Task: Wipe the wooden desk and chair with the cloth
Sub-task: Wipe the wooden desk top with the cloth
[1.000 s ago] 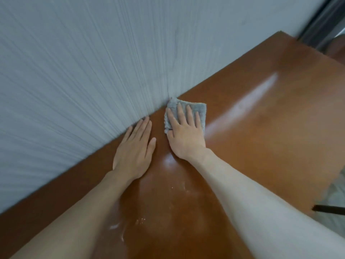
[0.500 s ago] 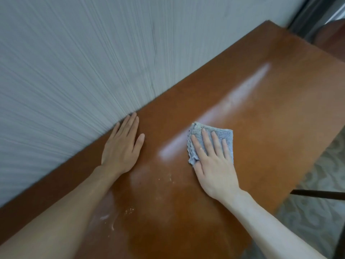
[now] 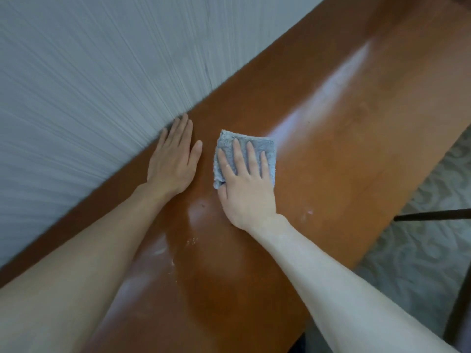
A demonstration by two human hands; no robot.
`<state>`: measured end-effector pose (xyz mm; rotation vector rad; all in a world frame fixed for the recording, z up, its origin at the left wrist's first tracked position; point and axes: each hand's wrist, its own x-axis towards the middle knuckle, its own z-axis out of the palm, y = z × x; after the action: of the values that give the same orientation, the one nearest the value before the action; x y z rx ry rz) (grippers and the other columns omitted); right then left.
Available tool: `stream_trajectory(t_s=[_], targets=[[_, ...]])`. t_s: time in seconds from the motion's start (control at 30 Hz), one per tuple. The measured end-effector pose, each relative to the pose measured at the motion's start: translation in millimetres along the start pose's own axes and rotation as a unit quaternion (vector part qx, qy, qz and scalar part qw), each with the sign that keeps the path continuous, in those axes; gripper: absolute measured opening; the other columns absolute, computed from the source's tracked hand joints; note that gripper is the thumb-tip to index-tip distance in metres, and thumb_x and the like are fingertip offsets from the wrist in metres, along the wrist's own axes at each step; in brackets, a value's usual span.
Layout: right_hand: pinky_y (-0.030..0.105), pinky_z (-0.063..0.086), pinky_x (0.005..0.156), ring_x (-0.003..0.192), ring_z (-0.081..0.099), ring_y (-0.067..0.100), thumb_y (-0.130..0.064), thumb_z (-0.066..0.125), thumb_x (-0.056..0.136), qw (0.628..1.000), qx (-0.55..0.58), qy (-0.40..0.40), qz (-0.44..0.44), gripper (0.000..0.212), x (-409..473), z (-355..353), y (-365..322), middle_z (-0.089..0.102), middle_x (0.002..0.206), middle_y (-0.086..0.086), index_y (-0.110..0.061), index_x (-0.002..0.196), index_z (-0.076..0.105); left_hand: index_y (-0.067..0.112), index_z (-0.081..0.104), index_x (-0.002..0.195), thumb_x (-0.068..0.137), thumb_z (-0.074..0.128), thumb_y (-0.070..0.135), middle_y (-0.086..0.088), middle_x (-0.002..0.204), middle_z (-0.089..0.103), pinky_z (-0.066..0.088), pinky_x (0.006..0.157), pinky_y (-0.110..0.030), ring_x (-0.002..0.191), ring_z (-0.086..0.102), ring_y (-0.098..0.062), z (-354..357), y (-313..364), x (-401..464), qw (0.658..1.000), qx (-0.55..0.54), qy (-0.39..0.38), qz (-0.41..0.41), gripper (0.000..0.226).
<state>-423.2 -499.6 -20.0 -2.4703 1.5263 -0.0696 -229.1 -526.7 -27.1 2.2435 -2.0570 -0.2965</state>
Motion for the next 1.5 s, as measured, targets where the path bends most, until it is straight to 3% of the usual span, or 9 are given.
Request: stream_trajectory(t_s=[0.1,0.23,0.5,0.7,0.87,1.1,1.2,1.37,1.5], targets=[[0.055,0.004,0.127,0.158,0.007,0.037,-0.043,0.026,0.1,1.0,0.008,-0.003,-0.006,0.065,-4.7,15.6,-45.4,0.017,0.17,0.012,-0.019,0.161,0.027,0.007,0.016,0.164,0.111,0.017,0.041,-0.005,0.174,0.009,0.003,0.13,-0.035,0.161,0.005,-0.016,-1.6,-5.3,-15.5,1.0,-0.015,-0.01,0.012,0.063],[0.052,0.004,0.127,0.158,0.008,0.033,-0.043,0.033,0.1,1.0,-0.006,-0.001,0.014,0.065,-18.7,16.3,-42.4,0.018,0.171,0.009,-0.023,0.162,0.024,0.007,0.017,0.164,0.109,0.017,0.043,-0.005,0.174,0.009,0.008,0.13,-0.039,0.161,0.008,-0.018,-6.9,-17.8,-53.2,0.999,0.002,-0.019,0.041,0.066],[0.054,0.011,0.127,0.157,0.016,0.035,-0.043,0.024,0.093,0.96,-0.016,0.041,0.277,0.072,-91.9,3.2,58.2,0.019,0.17,0.01,-0.025,0.162,0.024,0.012,0.014,0.165,0.108,0.01,0.047,-0.001,0.174,0.008,0.003,0.13,-0.037,0.16,0.004,-0.013,5.3,-30.7,-76.7,0.996,0.007,-0.013,0.088,0.067],[0.053,0.004,0.127,0.158,0.002,0.033,-0.035,0.026,0.101,0.907,-0.015,0.022,0.42,0.067,-126.0,-5.5,94.8,0.004,0.172,0.01,-0.026,0.164,0.006,0.012,0.014,0.165,0.109,0.01,0.047,-0.001,0.174,0.008,0.004,0.131,-0.038,0.16,0.004,-0.013,7.4,-29.2,-78.8,0.996,-0.002,0.0,0.089,0.067],[0.056,0.014,0.126,0.155,0.021,0.038,-0.042,0.025,0.087,0.958,-0.025,0.066,0.279,0.076,-74.0,10.6,15.7,0.027,0.167,0.015,-0.021,0.16,0.032,0.012,0.015,0.165,0.109,0.011,0.045,0.001,0.174,0.009,0.005,0.131,-0.038,0.16,0.004,-0.011,10.4,-29.6,-78.9,0.996,-0.016,0.011,0.09,0.065],[0.052,0.0,0.127,0.158,0.007,0.032,-0.038,0.027,0.094,0.999,0.027,0.017,0.041,0.069,-36.2,32.7,-108.4,0.018,0.171,0.009,-0.017,0.161,0.028,0.012,0.025,0.164,0.105,0.008,0.042,0.002,0.172,0.019,0.007,0.13,-0.034,0.159,0.012,-0.008,10.4,-36.0,-72.7,0.995,-0.064,0.007,0.075,0.068],[0.05,-0.001,0.128,0.158,0.007,0.03,-0.04,0.034,0.099,0.997,0.031,0.034,0.066,0.065,-53.6,30.2,-83.4,0.018,0.171,0.006,-0.022,0.161,0.028,0.011,0.03,0.162,0.104,0.01,0.047,0.001,0.171,0.022,0.009,0.13,-0.035,0.159,0.015,-0.011,7.4,-33.7,-75.5,0.995,-0.063,0.015,0.079,0.071],[0.051,0.004,0.128,0.159,0.006,0.029,-0.039,0.02,0.094,0.981,0.019,0.05,0.184,0.069,-103.1,19.1,-21.7,0.015,0.171,0.006,-0.025,0.162,0.025,0.012,0.03,0.162,0.106,0.014,0.049,0.004,0.172,0.021,0.009,0.13,-0.036,0.159,0.015,-0.009,6.9,-33.5,-77.4,0.995,-0.049,0.017,0.081,0.069],[0.053,0.013,0.127,0.158,0.012,0.03,-0.038,0.027,0.097,0.959,-0.006,0.066,0.277,0.066,-141.5,13.9,24.2,0.018,0.17,0.007,-0.025,0.162,0.025,0.011,0.03,0.162,0.106,0.014,0.05,0.001,0.172,0.022,0.01,0.13,-0.037,0.159,0.015,-0.011,7.9,-34.1,-75.9,0.995,-0.035,0.022,0.087,0.071]])
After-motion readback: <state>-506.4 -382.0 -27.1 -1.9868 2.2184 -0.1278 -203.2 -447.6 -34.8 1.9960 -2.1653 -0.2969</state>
